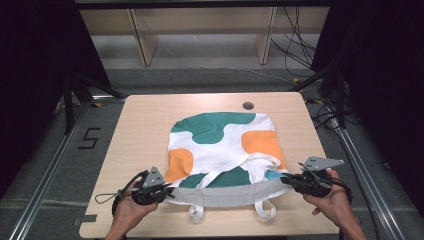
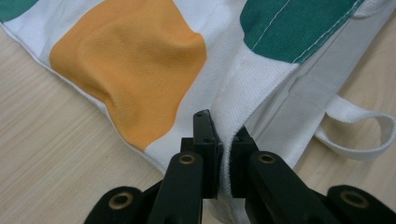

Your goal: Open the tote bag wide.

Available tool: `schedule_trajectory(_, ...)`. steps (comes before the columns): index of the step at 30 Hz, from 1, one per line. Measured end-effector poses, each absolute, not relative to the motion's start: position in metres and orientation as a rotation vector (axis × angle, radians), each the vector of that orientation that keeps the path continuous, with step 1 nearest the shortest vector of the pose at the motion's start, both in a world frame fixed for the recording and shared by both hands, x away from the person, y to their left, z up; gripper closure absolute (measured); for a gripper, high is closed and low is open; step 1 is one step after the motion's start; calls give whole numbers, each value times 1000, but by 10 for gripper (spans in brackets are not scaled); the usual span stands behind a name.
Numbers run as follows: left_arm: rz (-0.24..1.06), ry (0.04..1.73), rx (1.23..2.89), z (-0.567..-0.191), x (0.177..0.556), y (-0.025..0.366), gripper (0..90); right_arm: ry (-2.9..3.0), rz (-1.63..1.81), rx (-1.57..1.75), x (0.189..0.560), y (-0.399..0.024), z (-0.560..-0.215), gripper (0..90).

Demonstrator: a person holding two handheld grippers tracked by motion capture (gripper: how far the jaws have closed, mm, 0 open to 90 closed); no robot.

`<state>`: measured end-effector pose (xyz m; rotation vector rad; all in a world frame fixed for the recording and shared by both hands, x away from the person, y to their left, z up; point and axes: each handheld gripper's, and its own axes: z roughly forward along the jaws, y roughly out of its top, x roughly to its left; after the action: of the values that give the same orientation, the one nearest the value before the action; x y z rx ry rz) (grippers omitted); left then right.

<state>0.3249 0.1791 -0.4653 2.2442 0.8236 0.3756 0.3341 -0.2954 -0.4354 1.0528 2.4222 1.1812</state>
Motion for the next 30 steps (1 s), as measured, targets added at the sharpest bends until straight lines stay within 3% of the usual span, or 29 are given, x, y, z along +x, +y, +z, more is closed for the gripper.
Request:
schedule_trajectory(5, 322, 825, 2187, -445, 327, 182, 854, 2408, 1196, 1021, 340, -298, -413, 865)
schedule_trajectory(19, 356, 766, 2176, -374, 344, 186, 867, 2418, 1221, 964, 363, -297, -343, 874)
schedule_trajectory(30, 243, 725, 2283, -314, 364, 182, 868, 2497, 1194, 1024, 384, -301, -287, 876)
